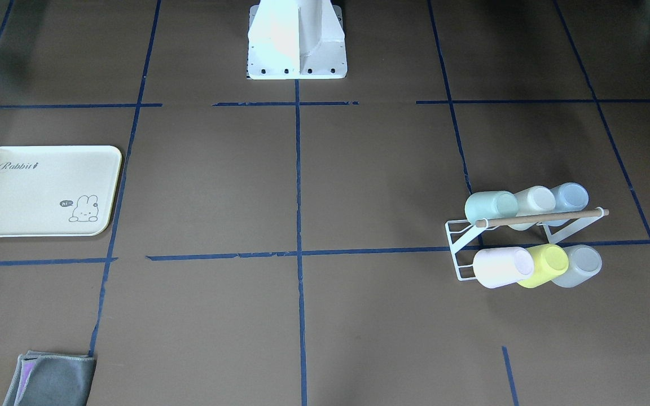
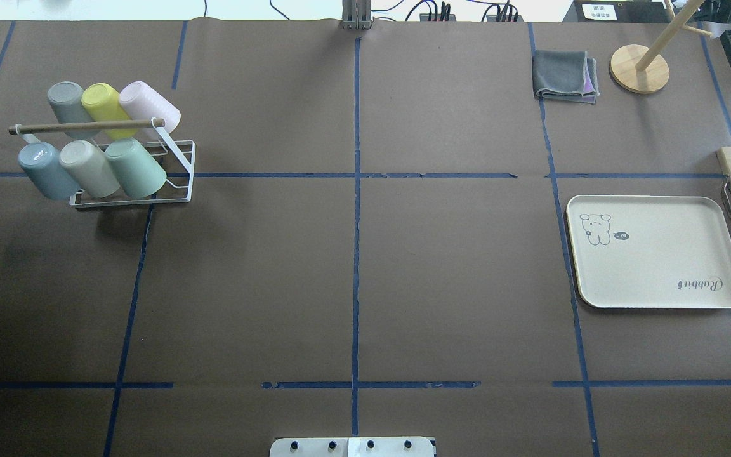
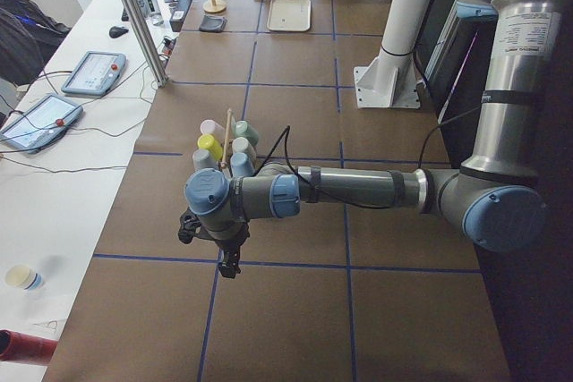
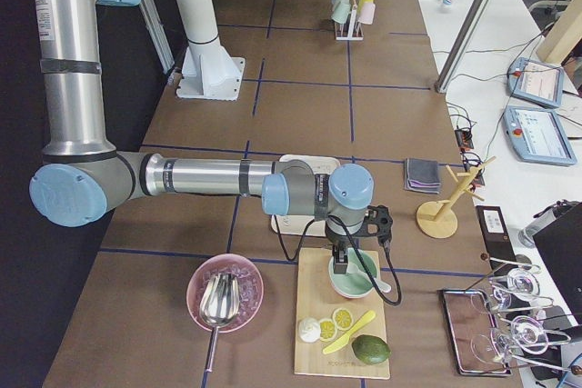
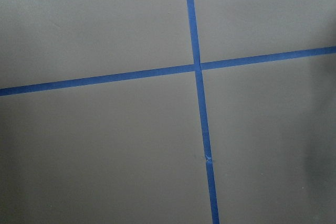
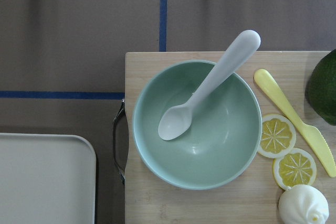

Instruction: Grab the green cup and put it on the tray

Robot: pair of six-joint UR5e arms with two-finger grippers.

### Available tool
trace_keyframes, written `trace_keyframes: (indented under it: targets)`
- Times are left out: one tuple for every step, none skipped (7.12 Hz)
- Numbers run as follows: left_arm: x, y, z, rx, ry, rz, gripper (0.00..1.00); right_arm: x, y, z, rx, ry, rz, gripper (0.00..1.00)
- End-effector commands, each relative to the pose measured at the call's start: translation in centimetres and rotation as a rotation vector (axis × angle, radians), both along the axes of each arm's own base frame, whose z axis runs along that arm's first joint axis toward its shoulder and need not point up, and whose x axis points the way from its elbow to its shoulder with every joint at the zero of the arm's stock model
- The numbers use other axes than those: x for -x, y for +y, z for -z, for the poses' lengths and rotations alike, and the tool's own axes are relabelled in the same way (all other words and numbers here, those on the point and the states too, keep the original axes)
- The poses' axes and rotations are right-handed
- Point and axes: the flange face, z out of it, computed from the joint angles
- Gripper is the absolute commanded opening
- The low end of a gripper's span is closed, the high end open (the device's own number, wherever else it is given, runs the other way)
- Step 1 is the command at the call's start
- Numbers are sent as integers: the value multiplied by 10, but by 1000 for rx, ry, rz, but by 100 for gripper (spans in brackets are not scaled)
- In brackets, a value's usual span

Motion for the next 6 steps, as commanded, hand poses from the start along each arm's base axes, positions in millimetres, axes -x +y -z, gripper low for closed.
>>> trace_keyframes:
  targets:
    - [0, 0, 0, -1, 0, -1, 100, 1, 3, -1, 11, -2, -9, 100]
    - [0, 0, 0, -1, 0, -1, 100, 9, 0, 10, 61, -8, -72, 100]
    - [0, 1, -1, 0, 0, -1, 100, 31, 8, 19, 48, -9, -102, 100]
    - [0, 0, 1, -3, 0, -1, 100, 46, 17, 19, 26, -31, -146, 100]
    - [1, 0, 1, -3, 0, 0, 100, 64, 31, 13, 11, -51, -161, 100]
    - [1, -1, 2, -3, 1, 2, 100, 81, 35, 12, 13, -58, -142, 100]
